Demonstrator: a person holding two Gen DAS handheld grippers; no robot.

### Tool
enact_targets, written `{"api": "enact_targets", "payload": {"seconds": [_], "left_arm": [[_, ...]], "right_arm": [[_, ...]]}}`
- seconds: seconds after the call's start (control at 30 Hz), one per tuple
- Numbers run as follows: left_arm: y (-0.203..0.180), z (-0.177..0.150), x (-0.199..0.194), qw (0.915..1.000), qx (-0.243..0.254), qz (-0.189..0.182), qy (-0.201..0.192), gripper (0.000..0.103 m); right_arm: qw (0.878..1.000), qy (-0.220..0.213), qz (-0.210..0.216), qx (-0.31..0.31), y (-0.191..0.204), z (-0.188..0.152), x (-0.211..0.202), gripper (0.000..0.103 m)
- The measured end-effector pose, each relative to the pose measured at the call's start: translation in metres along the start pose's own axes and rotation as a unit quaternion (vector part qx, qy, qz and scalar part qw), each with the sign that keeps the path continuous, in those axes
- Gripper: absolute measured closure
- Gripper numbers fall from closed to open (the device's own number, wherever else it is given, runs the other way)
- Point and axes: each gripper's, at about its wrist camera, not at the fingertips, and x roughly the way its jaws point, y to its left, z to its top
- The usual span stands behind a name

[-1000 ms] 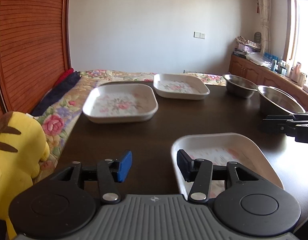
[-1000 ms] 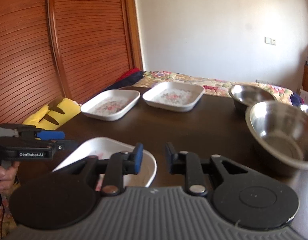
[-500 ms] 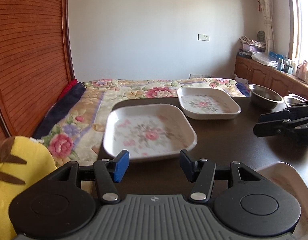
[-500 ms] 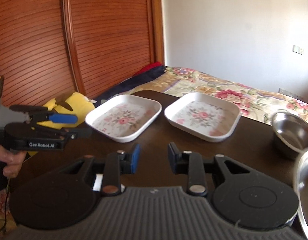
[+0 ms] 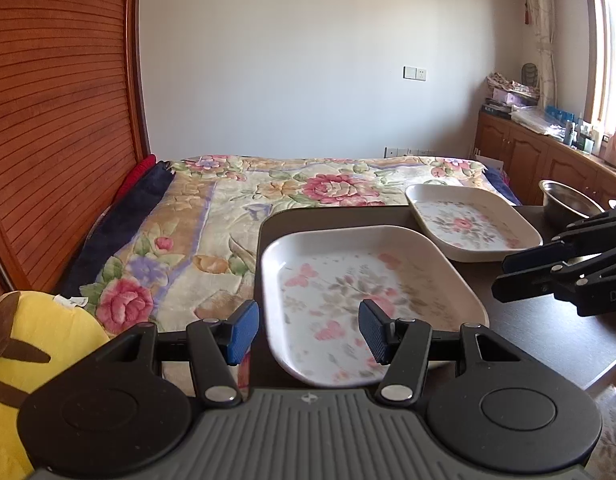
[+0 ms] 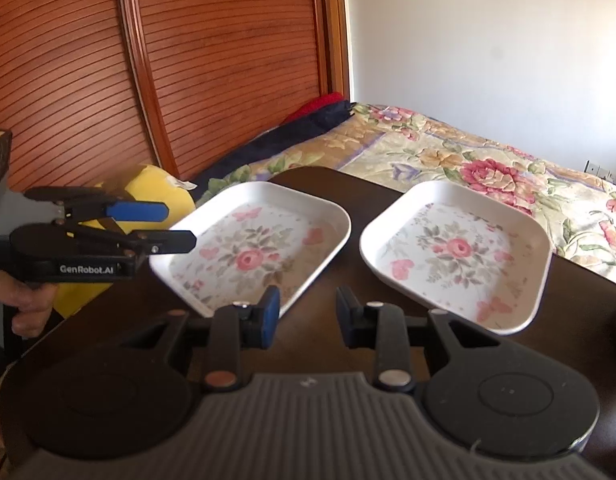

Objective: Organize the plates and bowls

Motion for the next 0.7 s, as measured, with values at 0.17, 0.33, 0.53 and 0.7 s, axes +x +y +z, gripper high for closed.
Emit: {"api": "enact_targets", "payload": {"seconds": [0.17,0.33,0.53,0.7], "left_arm": [[0.011,0.001,0.014,0.9999,-0.009,-0.006,0.004,0.045],[0.019,-0.001,0.022,0.9997,-0.021,-0.011,0.007,0.052],[0.026,-0.003,0.028,0.9994,-0.028,-0.018,0.012,0.063],[0.03,-0.005,0.03,0.9989,-0.037,-0.024,0.016,0.075]], "right_arm": [[1.0,0.013,-0.002,0.0,0.0,0.006,0.014,0.071],[1.0,0.026,-0.006,0.001,-0.001,0.01,0.026,0.071],[0.999,0.037,-0.002,0.0,0.002,0.012,0.034,0.071],[0.999,0.043,0.004,-0.001,0.004,0.013,0.039,0.072]]}}
